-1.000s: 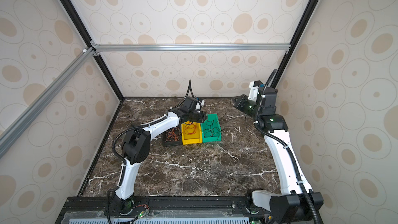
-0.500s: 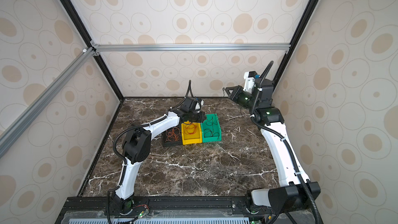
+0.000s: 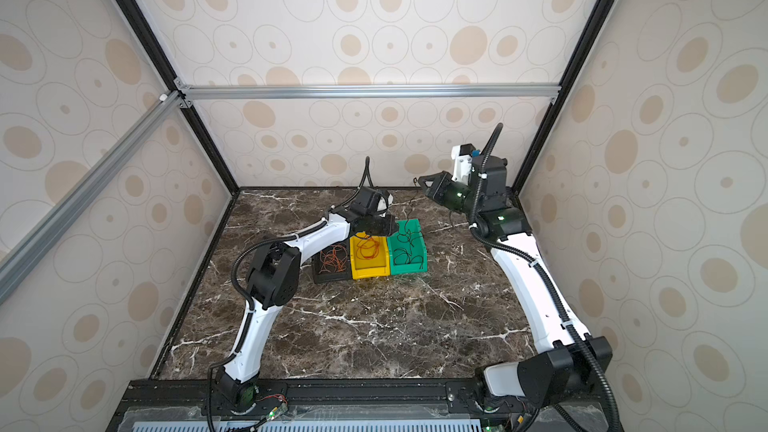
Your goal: Untangle the cables
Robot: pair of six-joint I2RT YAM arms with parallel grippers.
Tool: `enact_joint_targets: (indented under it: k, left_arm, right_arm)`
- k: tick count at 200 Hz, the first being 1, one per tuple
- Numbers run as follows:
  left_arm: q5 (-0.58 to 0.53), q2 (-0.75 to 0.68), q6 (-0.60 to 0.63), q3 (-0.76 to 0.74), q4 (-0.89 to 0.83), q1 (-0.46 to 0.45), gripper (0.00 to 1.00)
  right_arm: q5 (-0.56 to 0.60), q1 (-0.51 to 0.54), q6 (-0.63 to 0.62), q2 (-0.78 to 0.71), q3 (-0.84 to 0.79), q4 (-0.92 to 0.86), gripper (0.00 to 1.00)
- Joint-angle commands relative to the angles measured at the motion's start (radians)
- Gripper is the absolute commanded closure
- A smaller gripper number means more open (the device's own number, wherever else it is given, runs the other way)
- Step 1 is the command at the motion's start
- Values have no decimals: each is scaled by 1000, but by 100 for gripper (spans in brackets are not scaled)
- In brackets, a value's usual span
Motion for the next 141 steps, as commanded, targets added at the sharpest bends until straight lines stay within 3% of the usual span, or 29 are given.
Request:
enact_joint_targets:
  k: [1, 38, 58, 104, 141]
  left_arm:
    - [18, 6, 15, 60, -48, 1, 82]
    - [-2, -32, 23, 59, -68, 1, 61]
    - [-25, -56, 26, 60, -78, 1, 56]
    - [-73, -152, 31, 37, -84, 9, 52]
    - [-102, -303, 38, -89, -54, 37, 51]
  right_arm:
    - [9, 3, 5, 10, -42, 29, 100]
    - [0, 3, 16, 7, -63, 39, 100]
    - [-4, 3, 16, 13, -69, 38, 100]
    - [17, 3, 15, 47, -103, 56, 100]
    - [33, 3, 4, 115, -119, 75, 100]
